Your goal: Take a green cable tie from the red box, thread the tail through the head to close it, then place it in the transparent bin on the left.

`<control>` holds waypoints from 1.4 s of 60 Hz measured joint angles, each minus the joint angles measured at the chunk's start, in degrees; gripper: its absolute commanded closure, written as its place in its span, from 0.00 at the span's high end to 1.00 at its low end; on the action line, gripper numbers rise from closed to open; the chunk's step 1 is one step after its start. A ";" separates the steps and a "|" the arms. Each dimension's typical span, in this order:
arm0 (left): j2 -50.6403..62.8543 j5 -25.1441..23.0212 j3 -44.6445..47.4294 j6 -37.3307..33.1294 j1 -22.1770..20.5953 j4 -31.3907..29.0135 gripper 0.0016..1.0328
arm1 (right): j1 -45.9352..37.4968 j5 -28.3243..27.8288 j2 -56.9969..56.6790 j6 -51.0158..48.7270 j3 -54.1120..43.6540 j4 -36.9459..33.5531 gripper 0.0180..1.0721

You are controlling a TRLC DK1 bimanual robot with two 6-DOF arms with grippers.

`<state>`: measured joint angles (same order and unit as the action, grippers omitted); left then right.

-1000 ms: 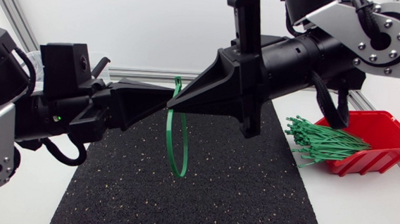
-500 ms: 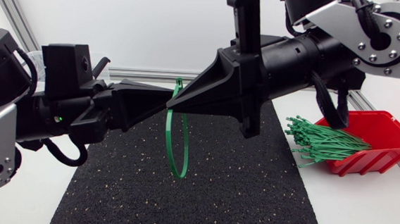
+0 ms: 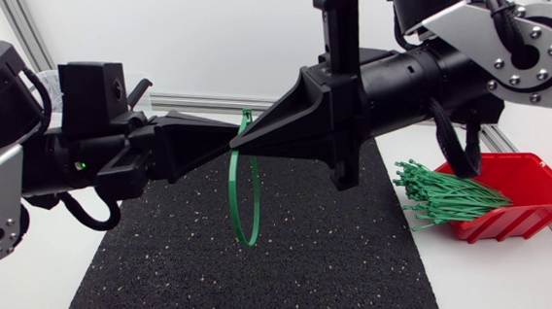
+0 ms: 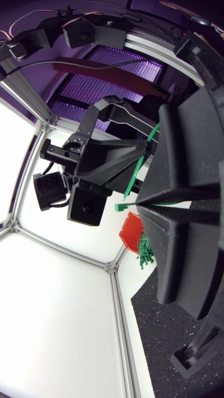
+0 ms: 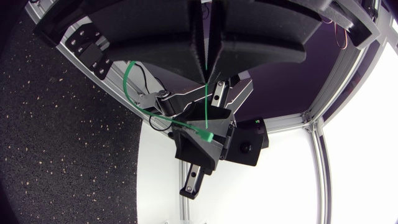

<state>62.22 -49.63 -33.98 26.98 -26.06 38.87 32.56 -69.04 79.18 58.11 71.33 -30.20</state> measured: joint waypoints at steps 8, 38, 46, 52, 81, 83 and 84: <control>-0.83 0.00 0.61 0.00 -0.07 0.00 0.03 | -0.37 0.02 0.00 0.00 0.00 0.00 0.05; -3.04 0.04 1.42 0.02 -1.05 -0.48 0.03 | -0.35 -0.83 -0.04 0.00 0.00 -0.02 0.05; -3.04 0.07 1.42 0.00 -1.07 -0.46 0.03 | -0.35 -0.83 -0.04 0.00 0.00 -0.02 0.05; -3.04 0.28 1.42 -0.09 -1.27 -0.44 0.03 | -0.37 -0.85 -0.04 0.00 0.00 -0.02 0.05; -3.04 5.22 2.97 -6.56 -4.39 -0.20 0.03 | -1.62 -1.49 -0.04 0.00 0.00 -0.04 0.05; -3.04 5.51 2.97 -6.67 -4.39 -0.02 0.03 | -1.62 -1.49 -0.04 0.00 0.00 -0.04 0.05; -3.04 5.62 2.97 -6.69 -4.39 0.00 0.03 | -1.62 -1.46 -0.04 0.00 0.00 -0.04 0.05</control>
<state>59.18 -44.01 -31.00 20.29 -30.46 38.87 30.94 -70.50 79.13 58.11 71.33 -30.24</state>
